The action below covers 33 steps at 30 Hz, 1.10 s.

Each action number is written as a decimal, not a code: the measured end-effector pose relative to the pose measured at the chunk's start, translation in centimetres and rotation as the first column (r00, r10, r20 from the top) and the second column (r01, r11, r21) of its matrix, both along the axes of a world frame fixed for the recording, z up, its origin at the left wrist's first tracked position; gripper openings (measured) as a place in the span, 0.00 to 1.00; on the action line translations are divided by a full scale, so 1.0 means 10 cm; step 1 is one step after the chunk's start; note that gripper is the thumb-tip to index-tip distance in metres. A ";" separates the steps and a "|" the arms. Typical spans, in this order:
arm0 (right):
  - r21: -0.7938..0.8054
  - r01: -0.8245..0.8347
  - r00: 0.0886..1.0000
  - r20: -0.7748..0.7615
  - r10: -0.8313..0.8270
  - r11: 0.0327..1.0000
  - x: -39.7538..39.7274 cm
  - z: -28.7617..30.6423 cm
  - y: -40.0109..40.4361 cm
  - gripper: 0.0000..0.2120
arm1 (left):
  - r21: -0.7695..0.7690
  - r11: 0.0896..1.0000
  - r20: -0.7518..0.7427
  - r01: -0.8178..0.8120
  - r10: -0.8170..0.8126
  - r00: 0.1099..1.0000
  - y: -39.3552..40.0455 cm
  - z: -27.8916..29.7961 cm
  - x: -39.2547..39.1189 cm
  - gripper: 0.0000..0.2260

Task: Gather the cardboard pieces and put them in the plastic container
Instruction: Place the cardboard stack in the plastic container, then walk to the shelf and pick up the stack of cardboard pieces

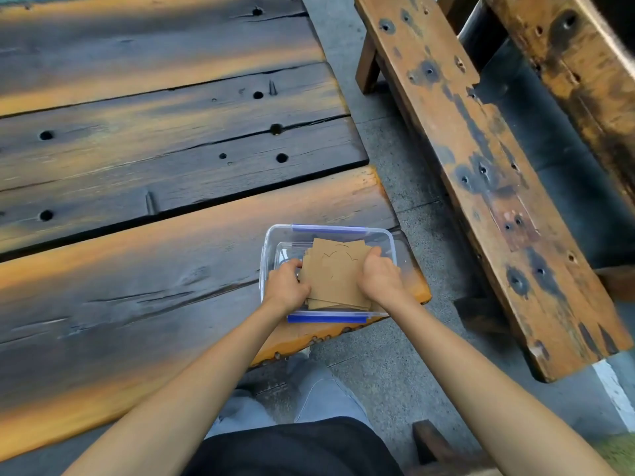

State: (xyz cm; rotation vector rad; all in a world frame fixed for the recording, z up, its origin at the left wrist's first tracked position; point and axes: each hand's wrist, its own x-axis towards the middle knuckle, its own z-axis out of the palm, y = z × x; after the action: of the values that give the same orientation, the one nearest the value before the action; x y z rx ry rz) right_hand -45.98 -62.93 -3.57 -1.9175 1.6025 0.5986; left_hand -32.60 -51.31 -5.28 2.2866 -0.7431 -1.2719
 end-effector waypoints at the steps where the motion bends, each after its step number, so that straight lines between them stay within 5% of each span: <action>1: -0.010 -0.010 1.000 -0.005 0.010 1.000 -0.01 -0.01 0.01 0.20 | -0.002 1.000 0.002 0.006 -0.006 1.000 0.00 -0.01 -0.01 0.20; 6: -0.073 -0.067 0.998 -0.021 0.066 0.995 -0.02 0.02 0.04 0.20 | 0.019 0.996 -0.016 0.088 -0.088 0.996 -0.02 0.00 0.08 0.21; 10: -0.144 -0.135 0.991 -0.013 0.134 0.980 0.00 0.12 0.05 0.25 | 0.026 0.988 0.106 0.152 -0.154 0.982 0.00 0.08 0.19 0.28; 15: -0.315 -0.311 0.939 0.046 0.342 0.897 0.24 0.35 0.05 0.18 | -0.193 0.970 0.266 0.144 -0.090 0.960 0.14 0.30 0.41 0.26; 22: -0.471 -0.476 0.738 0.246 0.629 0.743 0.90 0.45 0.31 0.27 | -0.208 0.975 0.505 0.077 0.039 0.863 0.62 0.49 0.79 0.29; 33: -0.610 -0.650 0.428 0.199 0.882 0.453 1.59 0.44 1.03 0.38 | -0.039 0.985 0.751 -0.171 0.142 0.645 1.87 0.52 1.16 0.35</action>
State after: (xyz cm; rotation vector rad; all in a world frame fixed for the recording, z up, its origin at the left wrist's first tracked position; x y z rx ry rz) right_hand -30.07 -52.62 0.79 -2.8899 0.3785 -0.0110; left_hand -21.03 -32.58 -0.12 2.8319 -0.7362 -0.1842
